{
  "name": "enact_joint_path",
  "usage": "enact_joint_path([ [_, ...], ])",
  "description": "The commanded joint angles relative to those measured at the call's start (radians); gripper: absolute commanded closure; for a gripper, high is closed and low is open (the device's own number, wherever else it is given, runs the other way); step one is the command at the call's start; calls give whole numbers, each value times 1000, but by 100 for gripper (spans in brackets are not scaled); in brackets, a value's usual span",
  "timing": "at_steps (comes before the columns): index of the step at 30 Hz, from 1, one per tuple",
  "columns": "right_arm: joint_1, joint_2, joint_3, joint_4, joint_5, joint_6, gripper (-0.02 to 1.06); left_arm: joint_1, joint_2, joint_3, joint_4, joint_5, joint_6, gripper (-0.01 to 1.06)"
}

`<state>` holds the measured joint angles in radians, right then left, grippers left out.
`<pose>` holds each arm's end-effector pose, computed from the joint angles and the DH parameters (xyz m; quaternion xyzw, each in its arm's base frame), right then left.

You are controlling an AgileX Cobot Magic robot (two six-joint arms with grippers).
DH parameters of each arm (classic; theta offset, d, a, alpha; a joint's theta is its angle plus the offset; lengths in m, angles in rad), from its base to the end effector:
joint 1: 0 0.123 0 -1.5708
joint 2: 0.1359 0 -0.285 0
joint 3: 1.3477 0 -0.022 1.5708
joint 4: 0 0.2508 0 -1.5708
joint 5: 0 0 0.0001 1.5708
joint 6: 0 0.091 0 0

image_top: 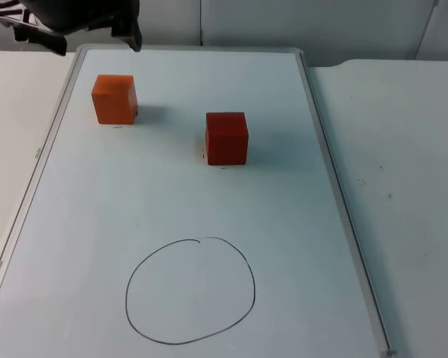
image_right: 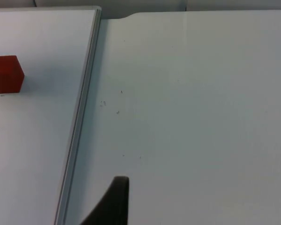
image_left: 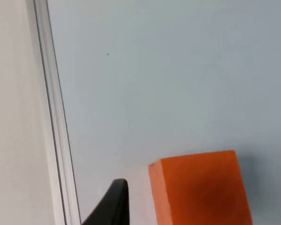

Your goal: Pick up one cube with the left hand and another cube with the right hand. First place the cube in the right hand at the target position, then stack the cube in the left hand on top.

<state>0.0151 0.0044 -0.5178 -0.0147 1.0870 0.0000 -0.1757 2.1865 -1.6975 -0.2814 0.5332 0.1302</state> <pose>-0.0073 -0.0013 0.2801 -0.0060 0.8565 -0.0034 0.5160 0.4789 -0.0981 0.1818 0.0519 0.9436 -0.1125 0.3070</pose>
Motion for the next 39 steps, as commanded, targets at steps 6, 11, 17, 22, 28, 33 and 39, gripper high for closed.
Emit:
enact_joint_path([
  [6, -1, -4, 6, -7, -11, -6, -1, -11, 114, -64, 5, 13, -36, 1],
  [11, -1, -4, 8, -9, -11, 0, -1, -17, 155, -82, 7, -5, -34, 1],
  [17, -1, -4, 8, -9, -11, 0, -1, -18, 178, -82, 5, -35, -26, 1],
  [22, -1, -4, 8, -9, -11, 0, -1, -18, 187, -82, 7, -52, -9, 1],
  [28, -1, -4, 8, -11, -11, 0, -1, -18, 190, -82, 7, -62, 0, 1],
  [33, -1, -4, 8, -11, -11, 0, -1, -18, 191, -82, 7, -64, 1, 3],
  [39, -1, -4, 8, -11, -11, 0, -1, -18, 191, -82, 7, -56, 1, 37],
])
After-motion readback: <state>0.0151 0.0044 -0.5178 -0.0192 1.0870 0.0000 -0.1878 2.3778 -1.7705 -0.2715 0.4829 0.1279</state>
